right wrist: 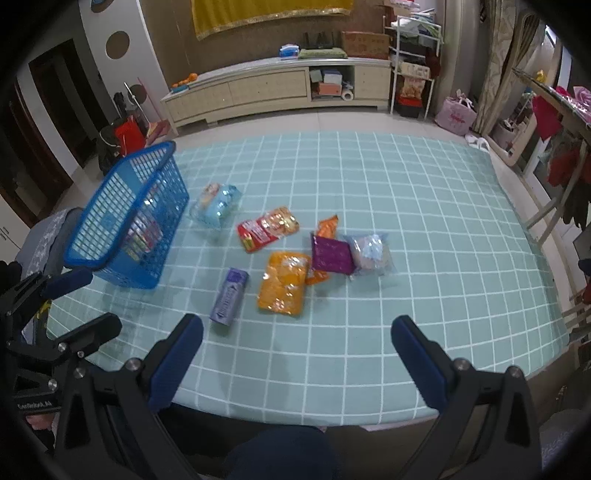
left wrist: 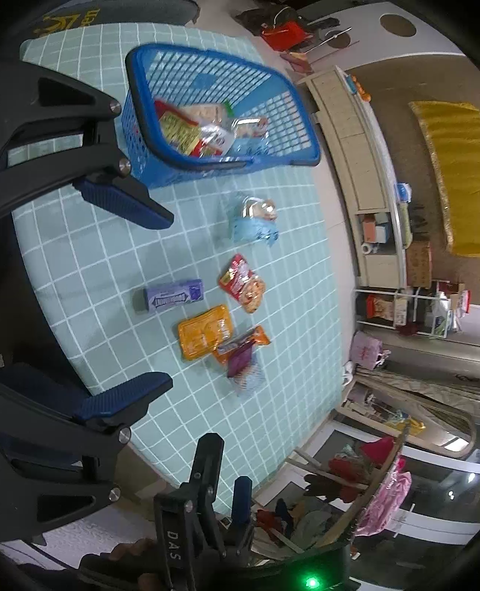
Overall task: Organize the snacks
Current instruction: 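Move both tools back over the remaining snacks on the table, then grasp the purple Doublemint gum box with the left tool while the right approaches the orange pouch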
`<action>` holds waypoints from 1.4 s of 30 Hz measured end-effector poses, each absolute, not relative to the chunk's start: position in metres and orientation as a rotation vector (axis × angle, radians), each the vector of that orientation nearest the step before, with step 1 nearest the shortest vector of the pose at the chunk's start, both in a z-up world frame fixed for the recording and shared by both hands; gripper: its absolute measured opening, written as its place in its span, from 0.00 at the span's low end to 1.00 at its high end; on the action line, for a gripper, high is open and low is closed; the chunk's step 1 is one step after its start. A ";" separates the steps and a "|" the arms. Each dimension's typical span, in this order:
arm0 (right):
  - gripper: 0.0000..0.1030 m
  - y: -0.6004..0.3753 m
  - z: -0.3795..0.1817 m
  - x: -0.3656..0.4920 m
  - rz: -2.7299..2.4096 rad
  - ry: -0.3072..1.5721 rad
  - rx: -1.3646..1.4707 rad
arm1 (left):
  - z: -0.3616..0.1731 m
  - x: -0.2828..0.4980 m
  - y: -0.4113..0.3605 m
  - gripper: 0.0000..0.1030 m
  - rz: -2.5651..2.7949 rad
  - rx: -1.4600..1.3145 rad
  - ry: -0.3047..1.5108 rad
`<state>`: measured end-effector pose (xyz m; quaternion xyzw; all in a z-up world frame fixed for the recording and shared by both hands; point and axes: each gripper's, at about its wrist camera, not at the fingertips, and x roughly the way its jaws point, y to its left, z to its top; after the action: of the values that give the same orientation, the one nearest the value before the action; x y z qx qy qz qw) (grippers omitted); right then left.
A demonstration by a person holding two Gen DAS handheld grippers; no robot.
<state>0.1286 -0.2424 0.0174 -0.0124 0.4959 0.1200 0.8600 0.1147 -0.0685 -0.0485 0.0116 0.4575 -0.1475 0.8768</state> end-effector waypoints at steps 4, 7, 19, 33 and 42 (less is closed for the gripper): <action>1.00 -0.250 0.001 0.136 0.250 1.067 -0.029 | -0.069 0.127 -0.077 0.76 -0.310 0.017 1.001; 1.00 -0.255 -0.013 0.143 0.247 1.088 -0.027 | -0.085 0.138 -0.082 0.76 -0.316 0.012 1.034; 1.00 -0.270 -0.071 0.174 0.218 1.160 0.022 | -0.145 0.184 -0.096 0.76 -0.313 0.054 1.149; 1.00 -0.281 -0.104 0.182 0.229 1.212 0.052 | -0.188 0.218 -0.106 0.61 -0.299 0.071 1.216; 1.00 -0.285 -0.103 0.182 0.237 1.219 0.060 | -0.195 0.224 -0.106 0.35 -0.283 0.056 1.237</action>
<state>0.1819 -0.2852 -0.1033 0.0280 0.5712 0.1108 0.8128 0.2237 -0.1063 -0.1949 0.0261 0.5777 -0.1324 0.8050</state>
